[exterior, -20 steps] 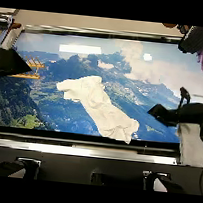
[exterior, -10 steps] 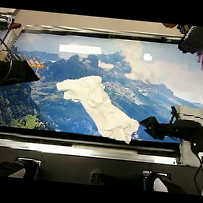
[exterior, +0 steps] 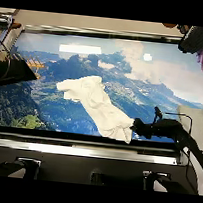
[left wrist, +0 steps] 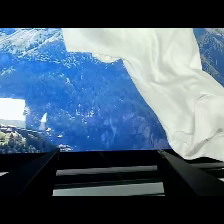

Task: Fold the clothes and pants, and hang the long-sleeved shirts on hangers.

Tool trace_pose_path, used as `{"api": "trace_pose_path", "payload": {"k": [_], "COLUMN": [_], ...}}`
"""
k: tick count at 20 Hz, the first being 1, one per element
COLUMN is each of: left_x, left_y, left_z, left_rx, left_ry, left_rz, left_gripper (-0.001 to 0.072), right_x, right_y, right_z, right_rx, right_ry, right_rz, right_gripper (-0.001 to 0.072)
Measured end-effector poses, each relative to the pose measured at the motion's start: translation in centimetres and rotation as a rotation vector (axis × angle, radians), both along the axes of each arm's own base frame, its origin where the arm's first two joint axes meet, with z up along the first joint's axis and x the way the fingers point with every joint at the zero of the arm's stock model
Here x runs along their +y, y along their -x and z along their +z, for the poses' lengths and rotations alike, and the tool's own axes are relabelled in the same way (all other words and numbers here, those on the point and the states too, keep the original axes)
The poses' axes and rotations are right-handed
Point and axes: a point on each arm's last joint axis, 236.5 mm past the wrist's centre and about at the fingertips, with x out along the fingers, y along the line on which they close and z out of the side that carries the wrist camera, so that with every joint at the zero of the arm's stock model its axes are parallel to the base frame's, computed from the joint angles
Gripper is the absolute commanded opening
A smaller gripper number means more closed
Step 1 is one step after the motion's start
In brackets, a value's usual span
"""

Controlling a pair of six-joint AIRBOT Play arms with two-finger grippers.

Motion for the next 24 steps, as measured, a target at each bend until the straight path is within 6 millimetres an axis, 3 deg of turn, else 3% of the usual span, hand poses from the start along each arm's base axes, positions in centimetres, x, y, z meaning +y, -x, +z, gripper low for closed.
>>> {"api": "trace_pose_path", "payload": {"k": [2, 4, 9, 12, 16, 22, 24], "left_x": [1.6, 3.5, 6.7, 6.5, 5.9, 4.9, 4.4], "left_y": [-0.6, -1.6, -5.1, -8.1, -12.3, -17.3, -18.3], "left_z": [-1.2, -3.9, -14.4, -19.6, -24.4, -28.7, -29.7], "left_rx": [0.010, 0.029, 0.051, 0.018, -0.030, -0.041, -0.039], "left_ry": [-0.002, 0.005, 0.112, 0.242, 0.352, 0.390, 0.394], "left_rz": [0.046, 0.109, 0.265, 0.281, 0.264, 0.241, 0.233], "left_gripper": [0.0668, 0.0666, 0.0665, 0.0665, 0.0665, 0.0655, 0.0518], "right_x": [0.1, 0.4, 1.7, 2.3, 2.7, 2.9, 2.9], "right_y": [0.1, 0.5, 3.0, 4.5, 5.5, 6.1, 6.2], "right_z": [0.5, 1.4, 3.6, 4.4, 4.8, 5.0, 5.0], "right_rx": [-0.012, -0.013, 0.018, 0.055, 0.099, 0.133, 0.138], "right_ry": [0.007, -0.001, -0.049, -0.077, -0.100, -0.114, -0.116], "right_rz": [0.004, 0.020, 0.095, 0.126, 0.132, 0.126, 0.126], "right_gripper": [0.0032, 0.0032, 0.0033, 0.0033, 0.0033, 0.0033, 0.0033]}}
